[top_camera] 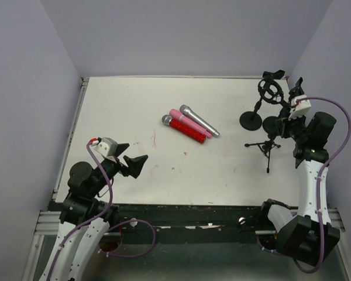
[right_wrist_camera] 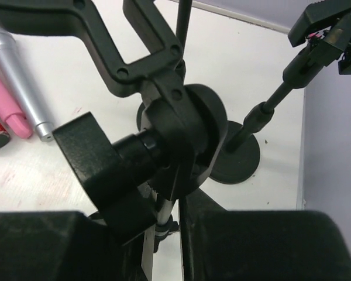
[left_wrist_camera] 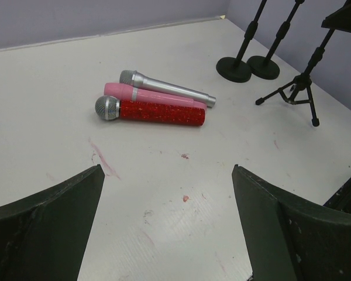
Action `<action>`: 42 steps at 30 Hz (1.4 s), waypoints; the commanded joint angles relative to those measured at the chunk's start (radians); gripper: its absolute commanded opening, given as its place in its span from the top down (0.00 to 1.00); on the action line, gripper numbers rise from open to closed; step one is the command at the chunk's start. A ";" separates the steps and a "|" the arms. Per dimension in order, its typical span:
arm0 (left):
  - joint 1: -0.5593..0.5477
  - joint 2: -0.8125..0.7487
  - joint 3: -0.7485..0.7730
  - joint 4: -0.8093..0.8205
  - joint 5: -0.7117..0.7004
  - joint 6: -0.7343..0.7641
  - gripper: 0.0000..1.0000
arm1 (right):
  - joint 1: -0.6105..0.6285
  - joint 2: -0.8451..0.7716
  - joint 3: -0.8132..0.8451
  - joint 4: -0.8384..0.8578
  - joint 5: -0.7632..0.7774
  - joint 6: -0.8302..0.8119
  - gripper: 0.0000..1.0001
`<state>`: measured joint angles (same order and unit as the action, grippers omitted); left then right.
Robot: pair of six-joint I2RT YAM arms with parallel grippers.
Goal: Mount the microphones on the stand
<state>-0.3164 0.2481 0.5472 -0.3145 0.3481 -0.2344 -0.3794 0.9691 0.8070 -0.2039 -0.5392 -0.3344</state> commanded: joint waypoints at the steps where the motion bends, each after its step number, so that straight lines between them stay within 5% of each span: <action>1: -0.006 0.008 -0.006 0.026 0.025 0.014 0.01 | -0.003 -0.006 0.040 -0.041 -0.108 -0.006 0.91; 8: -0.006 0.020 -0.007 0.044 0.058 0.021 0.01 | 0.043 -0.001 0.220 -0.348 -0.436 -0.144 0.94; 13: -0.006 0.026 -0.009 0.058 0.063 0.024 0.01 | 0.167 0.045 0.334 -0.373 -0.550 -0.074 0.94; 22: -0.004 0.017 -0.018 0.100 0.088 -0.002 0.01 | 0.508 0.242 0.391 -0.145 -0.565 0.046 0.95; 29: -0.004 -0.039 -0.029 0.088 0.042 0.038 0.01 | 0.841 0.474 0.566 -0.201 -0.531 -0.090 0.95; 42: -0.004 -0.162 -0.046 0.022 -0.035 0.087 0.01 | 1.037 1.016 1.181 -0.229 -0.553 -0.075 0.95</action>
<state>-0.3164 0.1310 0.4923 -0.2489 0.3702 -0.1814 0.6254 1.8675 1.8179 -0.4541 -1.0634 -0.4191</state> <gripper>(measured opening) 0.988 0.205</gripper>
